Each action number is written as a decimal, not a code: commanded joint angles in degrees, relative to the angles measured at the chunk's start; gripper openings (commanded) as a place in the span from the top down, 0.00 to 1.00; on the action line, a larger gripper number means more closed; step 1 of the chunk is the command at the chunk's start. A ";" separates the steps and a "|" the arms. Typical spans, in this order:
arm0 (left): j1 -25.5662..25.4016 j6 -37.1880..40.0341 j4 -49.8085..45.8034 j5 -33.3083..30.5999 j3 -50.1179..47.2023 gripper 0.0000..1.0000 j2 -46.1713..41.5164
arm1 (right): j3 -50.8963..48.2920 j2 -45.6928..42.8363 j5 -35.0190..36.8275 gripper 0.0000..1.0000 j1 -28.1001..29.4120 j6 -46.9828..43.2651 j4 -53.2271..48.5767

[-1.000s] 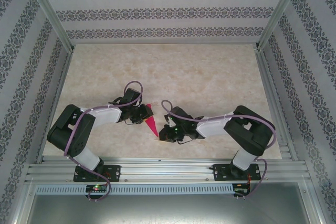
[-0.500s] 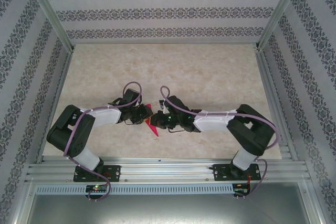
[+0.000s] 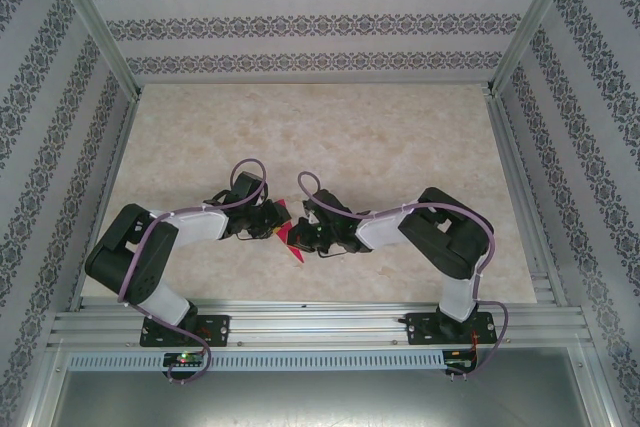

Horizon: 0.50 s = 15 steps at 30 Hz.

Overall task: Fold a paper plane with a square sheet of paper (pick it up from the middle)
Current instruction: Fold the wing for the fifth time at the center of the table.

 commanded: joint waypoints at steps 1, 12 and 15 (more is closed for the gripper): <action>-0.13 4.09 -3.33 -0.95 0.92 0.64 -2.11 | -0.55 1.15 0.78 0.99 0.61 -6.83 -14.15; 0.68 14.91 -11.48 -4.68 4.53 0.58 -13.02 | 1.67 2.30 -1.53 1.00 -1.00 -16.64 -22.25; 0.69 14.72 -8.72 -4.78 1.06 0.61 -14.11 | 2.02 2.49 -2.95 1.00 -2.42 -18.03 -22.97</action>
